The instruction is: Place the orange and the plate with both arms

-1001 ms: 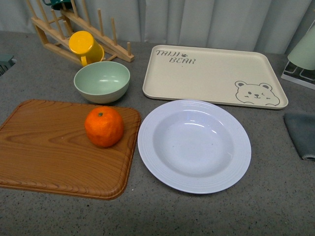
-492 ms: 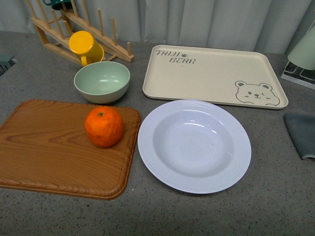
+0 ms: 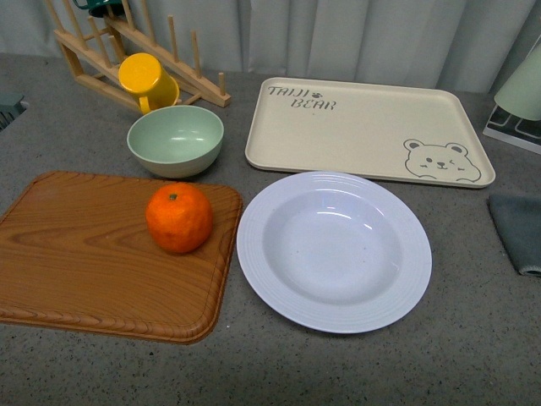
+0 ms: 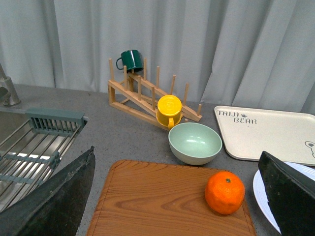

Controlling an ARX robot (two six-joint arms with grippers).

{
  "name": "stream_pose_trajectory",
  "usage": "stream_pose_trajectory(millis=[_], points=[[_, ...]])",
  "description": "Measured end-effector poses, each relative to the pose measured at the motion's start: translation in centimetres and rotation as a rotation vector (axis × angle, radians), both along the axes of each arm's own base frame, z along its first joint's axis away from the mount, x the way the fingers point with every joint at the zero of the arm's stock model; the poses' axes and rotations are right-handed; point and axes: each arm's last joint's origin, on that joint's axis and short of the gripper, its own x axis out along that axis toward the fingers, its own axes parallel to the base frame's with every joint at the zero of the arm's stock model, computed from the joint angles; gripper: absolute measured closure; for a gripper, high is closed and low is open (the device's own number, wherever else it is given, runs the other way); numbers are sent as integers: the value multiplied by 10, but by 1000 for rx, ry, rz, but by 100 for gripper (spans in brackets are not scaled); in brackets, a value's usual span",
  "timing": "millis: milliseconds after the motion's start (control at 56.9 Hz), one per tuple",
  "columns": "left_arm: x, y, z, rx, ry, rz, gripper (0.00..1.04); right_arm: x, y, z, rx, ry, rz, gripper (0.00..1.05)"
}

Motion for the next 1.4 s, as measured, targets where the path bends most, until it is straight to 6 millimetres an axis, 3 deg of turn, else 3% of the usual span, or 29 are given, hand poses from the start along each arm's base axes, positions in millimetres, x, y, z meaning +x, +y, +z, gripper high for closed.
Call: stream_pose_trajectory(millis=[580, 667, 755, 948, 1054, 1229, 1405], points=[[0, 0, 0, 0, 0, 0, 6, 0, 0, 0, 0, 0, 0, 9], [5, 0, -6, -100, 128, 298, 6, 0, 0, 0, 0, 0, 0, 9], [12, 3, -9, -145, 157, 457, 6, 0, 0, 0, 0, 0, 0, 9], [52, -2, 8, -226, 156, 409, 6, 0, 0, 0, 0, 0, 1, 9], [96, -10, 13, -245, 231, 305, 6, 0, 0, 0, 0, 0, -1, 9], [156, -33, -6, -228, 428, 86, 6, 0, 0, 0, 0, 0, 0, 9], [194, -52, -27, -141, 534, 6, 6, 0, 0, 0, 0, 0, -1, 9]])
